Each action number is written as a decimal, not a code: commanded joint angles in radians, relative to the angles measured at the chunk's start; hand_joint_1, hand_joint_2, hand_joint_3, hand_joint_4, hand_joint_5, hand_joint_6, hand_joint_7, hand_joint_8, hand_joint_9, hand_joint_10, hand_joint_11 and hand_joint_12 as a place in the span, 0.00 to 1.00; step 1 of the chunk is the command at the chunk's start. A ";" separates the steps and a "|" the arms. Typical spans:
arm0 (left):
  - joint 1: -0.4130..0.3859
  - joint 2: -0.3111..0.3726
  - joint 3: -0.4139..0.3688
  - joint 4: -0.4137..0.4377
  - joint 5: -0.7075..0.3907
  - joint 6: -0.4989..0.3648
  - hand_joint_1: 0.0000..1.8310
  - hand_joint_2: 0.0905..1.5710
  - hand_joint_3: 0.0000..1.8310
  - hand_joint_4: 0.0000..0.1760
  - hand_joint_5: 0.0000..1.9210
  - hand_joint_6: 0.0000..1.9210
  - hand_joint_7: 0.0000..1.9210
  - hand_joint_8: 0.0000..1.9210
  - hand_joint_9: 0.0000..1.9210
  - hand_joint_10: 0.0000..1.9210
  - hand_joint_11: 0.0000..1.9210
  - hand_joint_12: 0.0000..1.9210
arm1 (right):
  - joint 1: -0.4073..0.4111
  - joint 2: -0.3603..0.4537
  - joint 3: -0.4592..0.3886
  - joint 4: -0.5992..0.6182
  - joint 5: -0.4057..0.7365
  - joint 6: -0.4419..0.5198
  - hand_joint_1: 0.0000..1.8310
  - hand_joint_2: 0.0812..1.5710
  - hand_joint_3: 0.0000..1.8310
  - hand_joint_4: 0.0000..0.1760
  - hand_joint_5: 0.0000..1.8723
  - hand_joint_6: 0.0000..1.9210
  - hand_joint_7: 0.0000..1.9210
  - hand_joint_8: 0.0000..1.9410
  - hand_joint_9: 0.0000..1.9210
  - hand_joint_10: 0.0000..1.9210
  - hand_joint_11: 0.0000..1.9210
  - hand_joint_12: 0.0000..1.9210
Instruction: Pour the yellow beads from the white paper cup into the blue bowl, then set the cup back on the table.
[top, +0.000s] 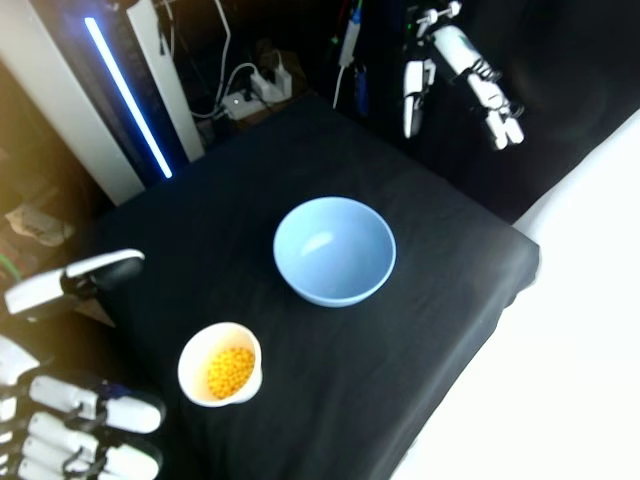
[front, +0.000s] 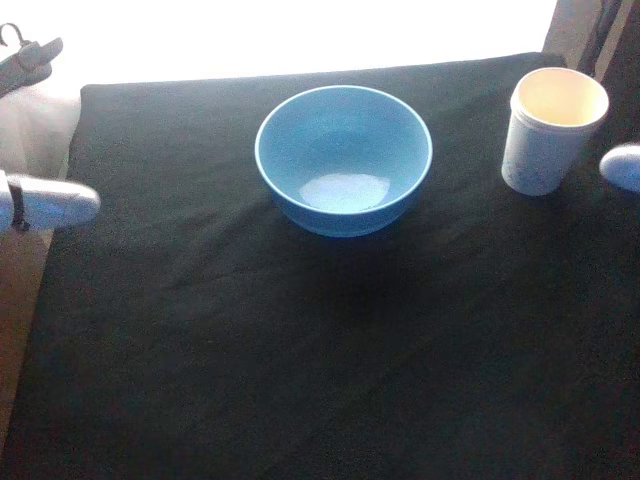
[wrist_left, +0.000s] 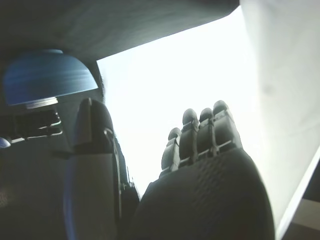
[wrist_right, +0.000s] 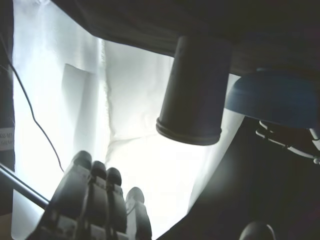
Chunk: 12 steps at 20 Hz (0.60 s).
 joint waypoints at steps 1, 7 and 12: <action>-0.012 -0.001 0.010 -0.019 -0.115 -0.003 0.26 0.49 0.00 0.21 0.00 0.00 0.10 0.00 0.11 0.01 0.01 0.20 | 0.005 0.004 0.010 0.025 0.101 0.018 0.42 0.36 0.01 0.83 0.00 0.00 0.02 0.00 0.00 0.00 0.00 0.00; -0.017 -0.001 0.013 -0.012 -0.107 -0.004 0.26 0.48 0.00 0.20 0.00 0.00 0.10 0.00 0.11 0.00 0.01 0.21 | 0.005 -0.059 0.089 0.045 0.018 0.072 0.47 0.36 0.01 1.00 0.01 0.00 0.00 0.00 0.00 0.00 0.00 0.00; -0.028 -0.004 0.016 0.002 -0.092 -0.005 0.27 0.47 0.00 0.22 0.01 0.00 0.12 0.01 0.12 0.00 0.01 0.22 | 0.005 -0.107 0.150 0.056 -0.027 0.127 0.42 0.35 0.00 0.89 0.00 0.00 0.00 0.00 0.00 0.00 0.00 0.00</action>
